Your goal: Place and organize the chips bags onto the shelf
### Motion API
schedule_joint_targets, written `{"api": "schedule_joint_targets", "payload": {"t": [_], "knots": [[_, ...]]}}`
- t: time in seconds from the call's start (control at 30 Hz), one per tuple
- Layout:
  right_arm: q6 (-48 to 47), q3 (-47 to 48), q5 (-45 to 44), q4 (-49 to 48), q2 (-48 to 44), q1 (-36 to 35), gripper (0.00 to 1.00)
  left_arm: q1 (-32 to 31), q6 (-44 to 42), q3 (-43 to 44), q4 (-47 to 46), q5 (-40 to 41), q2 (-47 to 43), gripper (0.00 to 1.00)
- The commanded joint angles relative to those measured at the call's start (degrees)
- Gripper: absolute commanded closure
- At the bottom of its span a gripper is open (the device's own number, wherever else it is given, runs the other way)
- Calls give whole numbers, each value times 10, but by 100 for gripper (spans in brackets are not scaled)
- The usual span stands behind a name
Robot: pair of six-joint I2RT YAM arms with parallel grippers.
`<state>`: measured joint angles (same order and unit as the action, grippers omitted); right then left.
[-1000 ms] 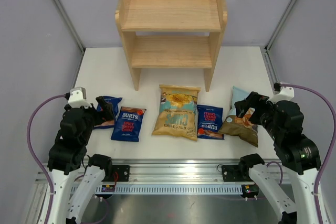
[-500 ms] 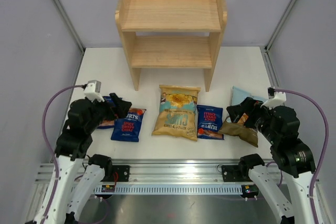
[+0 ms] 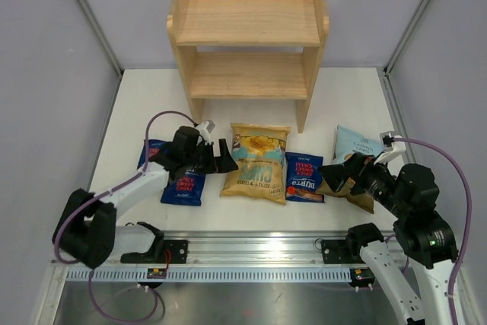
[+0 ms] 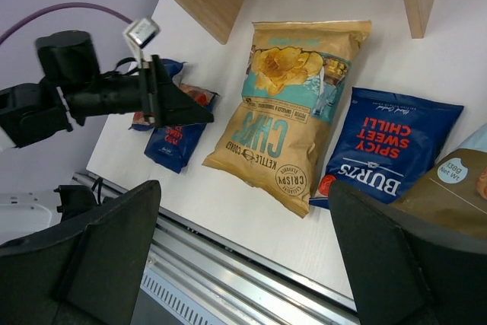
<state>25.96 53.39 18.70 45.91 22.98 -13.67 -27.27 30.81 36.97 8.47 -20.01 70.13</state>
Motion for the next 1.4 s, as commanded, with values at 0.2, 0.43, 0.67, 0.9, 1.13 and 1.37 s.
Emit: {"api": "schedule_joint_targets", "payload": {"t": [0.2, 0.43, 0.67, 0.9, 1.13, 1.37], "knots": [[-7, 5, 46, -5, -17, -4, 1, -39, 44, -1, -181, -48, 149, 6], [-6, -7, 68, -21, -13, -3, 1, -45, 96, -40, -271, -60, 198, 34], [-12, -5, 60, -19, -16, -4, 1, -46, 144, -95, -344, -35, 161, 90], [10, -49, 89, -48, -16, -3, 0, -46, 187, -155, -415, -14, 56, 100], [110, -182, 173, -198, 4, -3, 1, -48, 206, -175, -421, -5, -65, 100], [225, -343, 252, -452, 44, -3, 3, -50, 236, -190, -442, 1, -138, 100]]}}
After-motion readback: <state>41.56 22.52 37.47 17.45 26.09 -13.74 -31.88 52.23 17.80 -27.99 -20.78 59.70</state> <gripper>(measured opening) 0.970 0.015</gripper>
